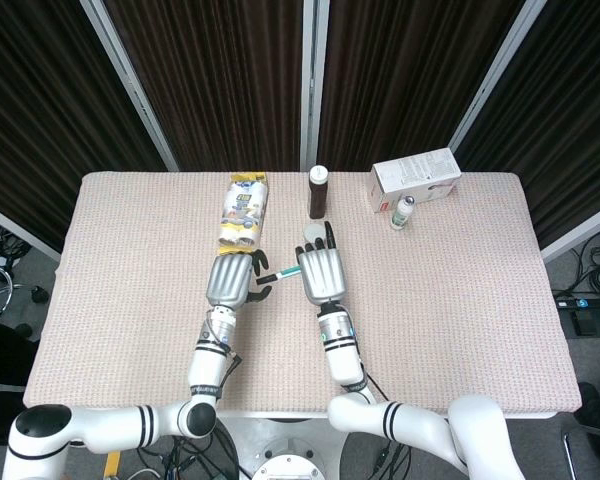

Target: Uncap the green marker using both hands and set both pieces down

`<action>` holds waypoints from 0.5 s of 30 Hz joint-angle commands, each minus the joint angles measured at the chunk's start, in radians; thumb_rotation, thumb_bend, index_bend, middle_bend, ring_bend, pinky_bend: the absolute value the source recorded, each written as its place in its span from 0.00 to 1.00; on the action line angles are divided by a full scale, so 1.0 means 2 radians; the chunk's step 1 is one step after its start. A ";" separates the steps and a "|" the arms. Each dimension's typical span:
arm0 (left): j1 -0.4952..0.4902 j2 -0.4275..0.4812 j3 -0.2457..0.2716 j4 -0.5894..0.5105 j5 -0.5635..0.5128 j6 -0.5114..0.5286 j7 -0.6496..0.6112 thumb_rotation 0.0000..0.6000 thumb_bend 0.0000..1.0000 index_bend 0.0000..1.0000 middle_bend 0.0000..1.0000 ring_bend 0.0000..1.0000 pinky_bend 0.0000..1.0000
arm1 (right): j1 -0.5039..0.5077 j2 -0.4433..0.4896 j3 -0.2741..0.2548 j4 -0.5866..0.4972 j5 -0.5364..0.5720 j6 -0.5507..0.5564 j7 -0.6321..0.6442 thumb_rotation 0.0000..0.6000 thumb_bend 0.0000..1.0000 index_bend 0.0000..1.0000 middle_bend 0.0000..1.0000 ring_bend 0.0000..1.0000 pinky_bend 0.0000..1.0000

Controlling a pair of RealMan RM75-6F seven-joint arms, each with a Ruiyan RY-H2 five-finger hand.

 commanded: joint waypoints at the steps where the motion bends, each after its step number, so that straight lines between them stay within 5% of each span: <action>1: 0.000 0.000 0.001 0.000 -0.001 -0.001 0.000 1.00 0.21 0.50 0.56 0.52 0.54 | 0.000 0.000 0.000 -0.001 -0.001 0.000 0.000 1.00 0.33 0.68 0.61 0.32 0.01; 15: -0.001 -0.002 0.003 0.005 -0.008 -0.003 -0.004 1.00 0.26 0.53 0.59 0.55 0.58 | -0.002 0.000 -0.001 -0.003 -0.003 -0.003 0.002 1.00 0.33 0.68 0.61 0.32 0.01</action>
